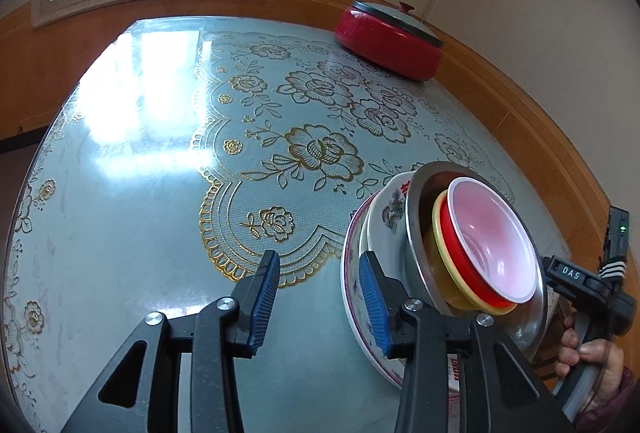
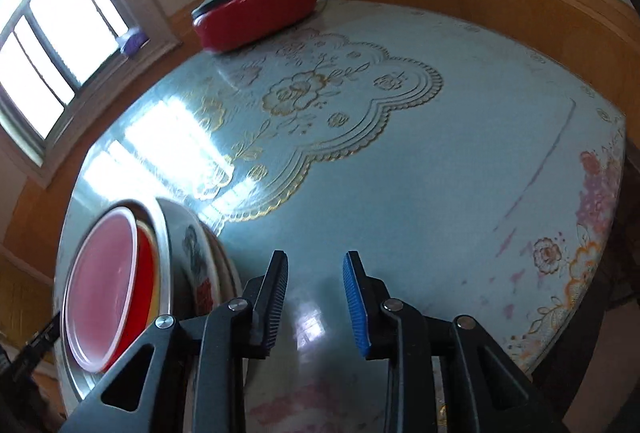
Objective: Organize plates and bowls
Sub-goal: 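Open both tools to release the steel bowl rim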
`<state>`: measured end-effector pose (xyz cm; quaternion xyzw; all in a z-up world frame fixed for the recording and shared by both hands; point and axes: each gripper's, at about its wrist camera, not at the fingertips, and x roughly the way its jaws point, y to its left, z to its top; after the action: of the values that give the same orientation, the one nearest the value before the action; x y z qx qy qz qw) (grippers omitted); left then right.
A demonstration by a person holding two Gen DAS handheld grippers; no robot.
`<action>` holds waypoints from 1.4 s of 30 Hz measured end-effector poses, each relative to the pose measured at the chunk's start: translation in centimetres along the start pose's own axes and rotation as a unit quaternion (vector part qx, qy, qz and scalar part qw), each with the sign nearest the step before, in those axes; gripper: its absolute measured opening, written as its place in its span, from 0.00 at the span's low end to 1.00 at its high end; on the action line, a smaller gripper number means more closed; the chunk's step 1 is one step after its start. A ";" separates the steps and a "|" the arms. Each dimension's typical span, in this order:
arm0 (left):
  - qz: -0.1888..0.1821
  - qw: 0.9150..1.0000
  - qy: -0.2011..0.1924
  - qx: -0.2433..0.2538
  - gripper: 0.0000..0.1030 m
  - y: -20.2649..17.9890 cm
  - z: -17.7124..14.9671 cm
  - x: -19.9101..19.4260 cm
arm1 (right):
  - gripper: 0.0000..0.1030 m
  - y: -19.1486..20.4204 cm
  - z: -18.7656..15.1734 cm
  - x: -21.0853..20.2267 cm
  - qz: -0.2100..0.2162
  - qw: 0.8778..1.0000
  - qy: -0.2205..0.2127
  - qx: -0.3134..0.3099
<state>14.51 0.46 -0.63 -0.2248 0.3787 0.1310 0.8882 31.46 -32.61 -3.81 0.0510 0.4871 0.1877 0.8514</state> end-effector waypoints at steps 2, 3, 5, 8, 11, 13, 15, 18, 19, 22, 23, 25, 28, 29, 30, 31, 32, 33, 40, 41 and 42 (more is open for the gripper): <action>0.000 1.000 0.002 0.009 0.43 -0.2 0.0 0.2 | 0.18 1.2 -0.3 0.7 -0.006 1.000 0.010 -0.026; 0.001 1.000 0.005 0.015 0.44 -0.4 0.0 0.3 | 0.10 1.6 -0.4 0.9 0.003 0.999 0.017 -0.032; 0.000 1.000 0.004 0.019 0.44 -0.5 -0.1 0.5 | 0.10 2.1 -0.3 1.0 0.003 0.999 0.019 -0.043; -0.003 1.000 0.010 0.019 0.44 -0.4 -0.1 0.8 | 0.10 1.9 -0.1 1.2 0.017 0.999 0.027 -0.030; -0.009 1.000 0.012 0.019 0.44 -0.3 -0.1 0.9 | 0.10 1.3 0.0 1.5 0.033 0.999 0.037 -0.011; -0.012 1.000 0.013 0.021 0.43 -0.4 -0.2 0.8 | 0.10 1.1 0.0 1.7 0.048 0.998 0.045 -0.002; -0.011 1.000 0.012 0.024 0.42 -0.6 -0.3 0.8 | 0.10 1.6 -0.3 1.5 0.039 0.998 0.042 -0.022; -0.016 0.999 0.015 0.025 0.42 -0.5 -0.3 0.9 | 0.10 1.0 -0.3 1.6 0.053 0.998 0.043 0.000; -0.015 1.000 0.014 0.024 0.43 -0.5 -0.3 0.8 | 0.10 0.9 -0.2 1.6 0.056 0.997 0.043 0.006; -0.008 1.000 0.006 0.012 0.43 0.0 -0.1 0.5 | 0.10 1.3 -0.3 1.4 0.048 0.998 0.040 -0.020; -0.006 1.000 0.004 0.007 0.44 0.2 -0.1 0.4 | 0.10 1.1 -0.2 1.3 0.050 0.998 0.039 -0.012; 0.003 1.000 -0.003 0.001 0.44 0.4 0.1 0.1 | 0.10 0.5 0.1 0.7 0.054 0.998 0.025 0.010; 0.011 1.000 -0.025 -0.004 0.44 0.5 0.2 -1.0 | 0.13 0.3 0.9 -1.3 0.056 0.998 -0.019 0.027; 0.015 0.999 -0.036 -0.004 0.44 0.5 0.3 -1.5 | 0.14 0.4 1.2 -2.1 0.063 0.997 -0.034 0.028; 0.015 0.999 -0.044 -0.001 0.44 0.3 0.4 -1.8 | 0.18 0.7 1.4 -2.8 0.075 0.996 -0.045 0.024; 0.012 0.999 -0.045 0.007 0.44 0.0 0.5 -2.0 | 0.18 1.1 1.6 -3.4 0.089 0.994 -0.053 0.018; 0.006 0.999 -0.043 0.014 0.44 -0.3 0.7 -1.9 | 0.18 1.7 1.8 -3.8 0.103 0.993 -0.058 0.009; 0.004 0.999 -0.041 0.017 0.44 -0.6 0.7 -1.8 | 0.18 2.3 1.9 -3.9 0.115 0.992 -0.057 -0.002; -0.009 0.998 -0.032 0.047 0.44 -2.3 0.2 -1.2 | 0.18 5.9 1.9 -2.7 0.149 0.987 -0.044 -0.041; -0.009 0.998 -0.033 0.048 0.44 -2.4 0.2 -1.3 | 0.18 6.5 1.8 -2.6 0.155 0.986 -0.042 -0.050; -0.009 0.998 -0.032 0.049 0.44 -2.4 0.2 -1.2 | 0.18 7.0 1.7 -2.3 0.157 0.985 -0.036 -0.061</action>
<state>14.81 -1.61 1.09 -0.1805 0.3538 0.1112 0.9110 29.97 -26.86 0.85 0.0815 0.4300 0.3469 0.8295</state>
